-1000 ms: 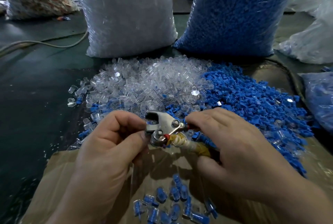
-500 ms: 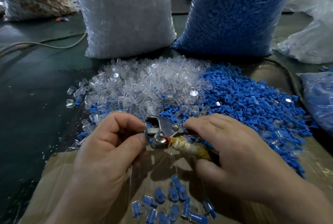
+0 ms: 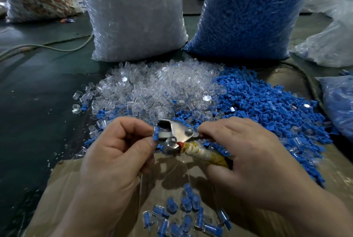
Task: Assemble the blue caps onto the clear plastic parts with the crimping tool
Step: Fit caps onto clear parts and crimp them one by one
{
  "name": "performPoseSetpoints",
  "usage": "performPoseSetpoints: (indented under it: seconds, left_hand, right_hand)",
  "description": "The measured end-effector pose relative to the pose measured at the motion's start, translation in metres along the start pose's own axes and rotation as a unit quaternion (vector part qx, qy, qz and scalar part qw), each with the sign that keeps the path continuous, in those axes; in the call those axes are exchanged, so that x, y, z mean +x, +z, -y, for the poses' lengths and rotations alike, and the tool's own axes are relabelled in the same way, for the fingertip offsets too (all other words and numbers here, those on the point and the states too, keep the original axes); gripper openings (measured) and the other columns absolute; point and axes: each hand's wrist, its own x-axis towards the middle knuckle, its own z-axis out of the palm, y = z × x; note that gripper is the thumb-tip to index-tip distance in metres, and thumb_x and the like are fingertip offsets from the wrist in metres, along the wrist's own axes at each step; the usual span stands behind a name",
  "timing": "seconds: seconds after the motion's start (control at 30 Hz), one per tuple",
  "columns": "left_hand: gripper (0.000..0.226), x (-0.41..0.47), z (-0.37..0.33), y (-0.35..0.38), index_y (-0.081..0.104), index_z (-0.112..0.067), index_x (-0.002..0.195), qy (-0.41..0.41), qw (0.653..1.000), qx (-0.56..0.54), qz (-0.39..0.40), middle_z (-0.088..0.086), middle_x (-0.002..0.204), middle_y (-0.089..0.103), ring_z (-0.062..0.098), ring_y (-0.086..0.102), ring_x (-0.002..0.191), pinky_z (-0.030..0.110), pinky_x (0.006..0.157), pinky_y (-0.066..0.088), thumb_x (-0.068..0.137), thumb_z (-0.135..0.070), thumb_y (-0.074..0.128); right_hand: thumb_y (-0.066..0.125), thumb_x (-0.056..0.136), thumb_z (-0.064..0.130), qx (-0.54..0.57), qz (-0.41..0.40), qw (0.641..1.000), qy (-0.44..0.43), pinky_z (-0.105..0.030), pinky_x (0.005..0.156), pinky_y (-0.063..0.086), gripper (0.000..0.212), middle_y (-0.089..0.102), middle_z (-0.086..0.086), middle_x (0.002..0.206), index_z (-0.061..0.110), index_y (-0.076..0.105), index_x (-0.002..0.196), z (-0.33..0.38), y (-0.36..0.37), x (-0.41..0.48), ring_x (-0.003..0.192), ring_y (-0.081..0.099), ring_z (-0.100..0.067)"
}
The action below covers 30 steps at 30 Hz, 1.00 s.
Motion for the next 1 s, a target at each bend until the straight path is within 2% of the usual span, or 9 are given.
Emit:
performPoseSetpoints:
  seconds: [0.13,0.3,0.4,0.47,0.57,0.63,0.7,0.8,1.0]
  left_hand:
    - [0.023,0.002,0.007,-0.003,0.070,-0.029,0.080,-0.013,0.997,0.075,-0.001,0.002,0.055,0.059,0.013,0.053,0.047,0.019,0.043,0.045,0.082,-0.005,0.071]
    - [0.016,-0.003,0.013,0.007,0.069,-0.033,0.082,-0.067,0.990,0.111,0.048,0.004,0.054,0.062,0.012,0.052,0.042,0.018,0.040,0.044,0.079,-0.017,0.070]
    - [0.014,-0.003,0.014,0.008,0.069,-0.035,0.085,-0.077,0.990,0.110,0.038,0.006,0.054,0.064,0.013,0.053,0.043,0.020,0.041,0.044,0.076,-0.026,0.069]
    - [0.012,-0.005,0.015,0.009,0.070,-0.036,0.084,-0.078,0.991,0.105,0.035,0.003,0.053,0.063,0.013,0.053,0.043,0.022,0.041,0.043,0.074,-0.030,0.070]
    - [0.022,-0.008,0.017,0.013,0.070,-0.030,0.085,-0.090,0.993,0.065,0.038,0.002,0.052,0.058,0.018,0.049,0.043,0.031,0.045,0.040,0.068,-0.042,0.076]
    - [0.035,-0.010,0.019,0.014,0.069,-0.032,0.087,-0.056,0.993,0.090,0.043,-0.001,0.054,0.060,0.017,0.051,0.045,0.034,0.048,0.042,0.058,-0.052,0.070]
    - [0.038,-0.013,0.015,0.014,0.069,-0.037,0.091,-0.009,0.989,0.139,0.053,-0.006,0.060,0.065,0.013,0.057,0.050,0.035,0.049,0.046,0.059,-0.058,0.064]
    - [0.035,-0.015,0.013,0.012,0.069,-0.042,0.094,0.029,0.981,0.178,0.066,-0.010,0.070,0.069,0.007,0.062,0.057,0.028,0.054,0.052,0.065,-0.060,0.061]
    - [0.035,-0.013,0.009,0.011,0.070,-0.040,0.095,0.047,0.986,0.154,0.053,-0.006,0.067,0.068,0.001,0.058,0.054,0.016,0.050,0.047,0.072,-0.061,0.056]
  right_hand:
    - [0.036,0.074,0.068,-0.094,-0.003,0.994,0.063,-0.040,0.090,0.045,0.072,0.066,0.012,0.109,0.027,0.058,0.129,-0.013,0.006,0.008,0.099,0.058,-0.013]
    - [0.047,0.077,0.069,-0.101,0.061,0.988,0.096,-0.034,0.098,0.024,0.064,0.060,0.012,0.118,0.033,0.053,0.130,-0.021,0.011,0.019,0.109,0.048,-0.016]
    - [0.045,0.085,0.065,-0.069,-0.006,0.993,0.091,-0.038,0.102,0.026,0.052,0.060,0.012,0.116,0.032,0.059,0.123,-0.016,0.009,0.017,0.110,0.048,-0.015]
    - [0.042,0.086,0.063,-0.031,-0.049,0.996,0.062,-0.038,0.096,0.036,0.045,0.062,0.013,0.109,0.033,0.060,0.114,-0.001,0.008,0.014,0.104,0.052,-0.010]
    - [0.041,0.090,0.054,-0.014,-0.028,0.999,-0.029,-0.036,0.085,0.044,0.030,0.065,0.013,0.093,0.033,0.061,0.097,0.020,0.012,0.011,0.089,0.059,-0.010]
    - [0.040,0.096,0.044,-0.012,-0.012,0.998,-0.055,-0.040,0.079,0.043,0.031,0.062,0.009,0.083,0.026,0.065,0.090,0.022,0.016,0.011,0.080,0.057,-0.016]
    - [0.038,0.098,0.038,-0.009,-0.014,0.999,-0.049,-0.041,0.077,0.042,0.033,0.062,0.007,0.082,0.023,0.066,0.090,0.020,0.016,0.011,0.078,0.057,-0.018]
    - [0.040,0.097,0.037,-0.013,-0.016,0.998,-0.057,-0.040,0.074,0.041,0.031,0.060,0.006,0.079,0.023,0.064,0.087,0.021,0.017,0.009,0.076,0.055,-0.018]
    - [0.040,0.098,0.035,-0.010,-0.046,0.996,-0.079,-0.040,0.071,0.040,0.033,0.058,0.004,0.074,0.020,0.061,0.077,0.020,0.017,0.009,0.070,0.053,-0.020]
